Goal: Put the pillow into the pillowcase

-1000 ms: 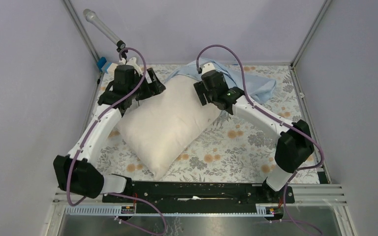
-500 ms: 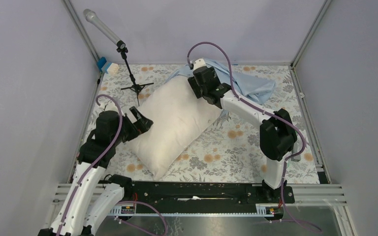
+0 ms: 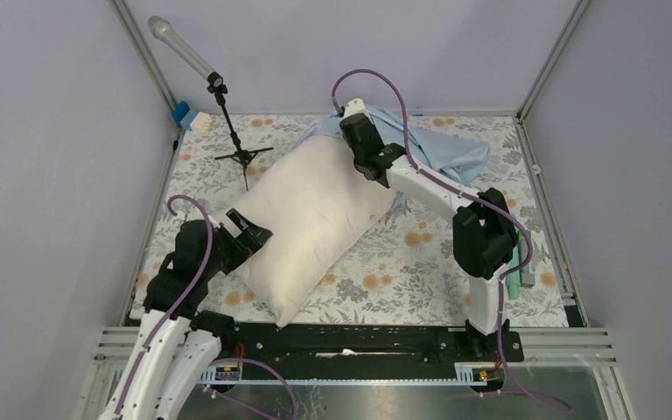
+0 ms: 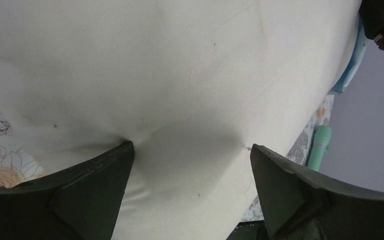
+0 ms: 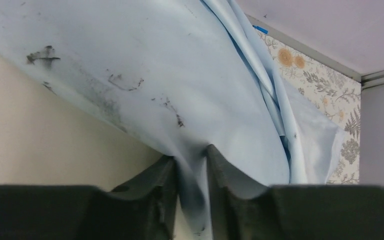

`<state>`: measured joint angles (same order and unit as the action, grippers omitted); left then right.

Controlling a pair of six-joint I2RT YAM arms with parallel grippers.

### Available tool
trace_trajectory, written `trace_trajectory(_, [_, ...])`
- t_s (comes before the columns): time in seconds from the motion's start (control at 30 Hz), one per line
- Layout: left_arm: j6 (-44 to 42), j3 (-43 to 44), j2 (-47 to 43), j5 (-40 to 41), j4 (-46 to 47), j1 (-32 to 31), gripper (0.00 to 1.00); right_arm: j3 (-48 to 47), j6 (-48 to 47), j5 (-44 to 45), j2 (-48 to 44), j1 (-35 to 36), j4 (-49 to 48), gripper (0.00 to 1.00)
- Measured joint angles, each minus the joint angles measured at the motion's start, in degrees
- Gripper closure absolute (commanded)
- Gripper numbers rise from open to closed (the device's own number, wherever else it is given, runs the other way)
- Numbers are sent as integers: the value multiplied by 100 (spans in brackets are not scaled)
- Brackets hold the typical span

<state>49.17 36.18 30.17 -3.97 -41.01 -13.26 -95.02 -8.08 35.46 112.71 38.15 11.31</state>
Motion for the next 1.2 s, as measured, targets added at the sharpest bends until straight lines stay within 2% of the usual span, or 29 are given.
trace_trajectory(0.07, [90, 52, -94, 22, -142, 0, 1, -46, 4, 2, 37, -11, 22, 86])
trace_trajectory(0.2, [164, 544, -146, 234, -798, 0, 1, -76, 17, 7, 46, -15, 26, 99])
trace_trajectory(0.37, [286, 975, -479, 671, -1390, -4, 1, -76, 85, 2, 46, -24, 55, 100])
trace_trajectory(0.6, [824, 529, -868, 702, -1722, -4, 2, -83, 210, -46, 39, -26, 179, 100])
trace_trajectory(0.67, [898, 289, -883, 584, -1532, -4, 15, -151, 275, -85, 39, -28, 319, 100])
trace_trajectory(0.73, [988, -76, -883, 328, -1126, -4, 43, -291, 393, -173, 37, -35, 516, 100])
trace_trajectory(0.8, [1113, -575, -887, 26, -474, -4, 80, -459, 608, -326, 7, -17, 769, 100])
trace_trajectory(0.83, [1193, -837, -874, -118, -96, -2, 92, -487, 719, -389, -55, -2, 859, 100])
trace_trajectory(0.87, [1303, -1049, -841, -238, 264, -2, 100, -487, 868, -487, -162, 26, 999, 100])
trace_trajectory(0.93, [1497, -1314, -634, -424, 957, -4, 100, -459, 1137, -680, -428, 173, 1211, 100])
trace_trajectory(1.03, [1593, -1296, 103, -553, 1897, -37, 100, -247, 1502, -951, -966, 761, 1357, 100])
trace_trajectory(1.13, [1585, -1036, 754, -490, 2358, -166, 100, 262, 1847, -1320, -1440, 1456, 1189, 100])
trace_trajectory(1.2, [1585, -874, 905, -363, 2441, -310, 100, 841, 2037, -1519, -1681, 1681, 1086, 100])
